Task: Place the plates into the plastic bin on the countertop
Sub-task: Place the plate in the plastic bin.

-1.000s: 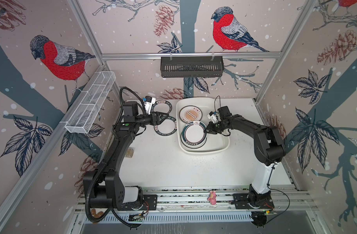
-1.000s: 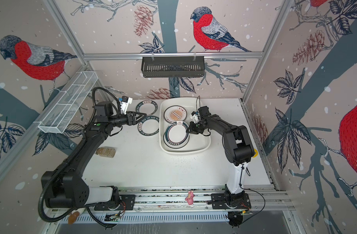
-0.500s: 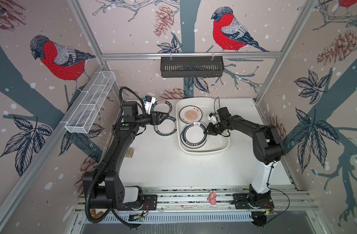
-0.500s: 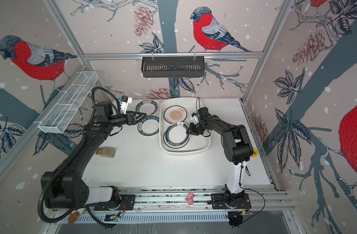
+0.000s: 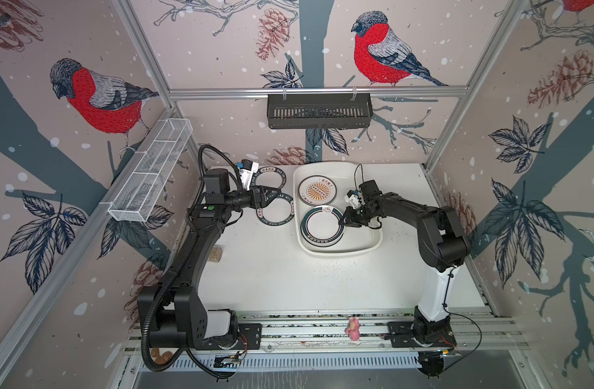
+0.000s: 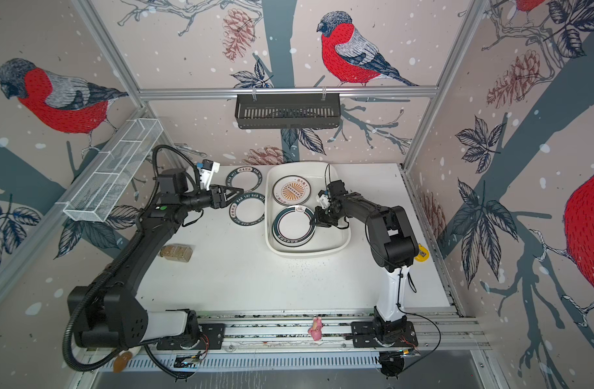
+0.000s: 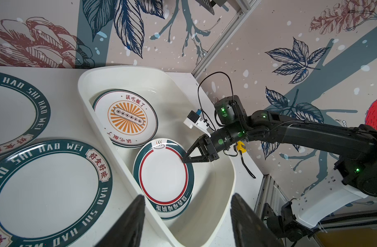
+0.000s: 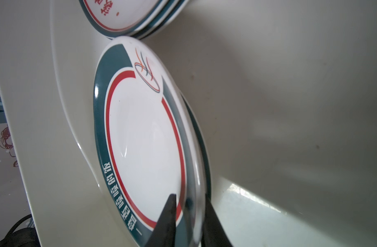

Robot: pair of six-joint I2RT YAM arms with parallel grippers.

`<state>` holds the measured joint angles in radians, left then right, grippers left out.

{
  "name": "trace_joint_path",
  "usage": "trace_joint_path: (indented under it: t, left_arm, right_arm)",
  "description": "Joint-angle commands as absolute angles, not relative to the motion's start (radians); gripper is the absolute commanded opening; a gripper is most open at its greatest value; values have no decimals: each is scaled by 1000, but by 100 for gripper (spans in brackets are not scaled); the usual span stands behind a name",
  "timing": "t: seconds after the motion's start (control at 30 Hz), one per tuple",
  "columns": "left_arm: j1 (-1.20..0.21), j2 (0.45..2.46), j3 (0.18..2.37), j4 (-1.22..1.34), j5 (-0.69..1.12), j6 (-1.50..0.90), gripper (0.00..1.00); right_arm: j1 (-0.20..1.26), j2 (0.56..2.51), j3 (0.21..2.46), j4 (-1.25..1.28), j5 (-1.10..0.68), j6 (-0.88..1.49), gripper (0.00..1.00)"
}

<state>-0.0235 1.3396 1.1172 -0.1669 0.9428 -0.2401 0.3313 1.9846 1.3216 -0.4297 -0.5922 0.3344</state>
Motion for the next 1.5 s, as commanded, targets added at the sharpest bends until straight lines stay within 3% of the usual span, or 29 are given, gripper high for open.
trace_joint_path:
  t: [0.0,1.47]
  left_arm:
    - [-22,1331,1114,-126,964,-245,64]
    - [-21,1328,1107,-114,969,-253,64]
  right_arm:
    - [335,1991,1323,-446,-572,316,23]
    - [352,1939,1310,-482,-473,307,29]
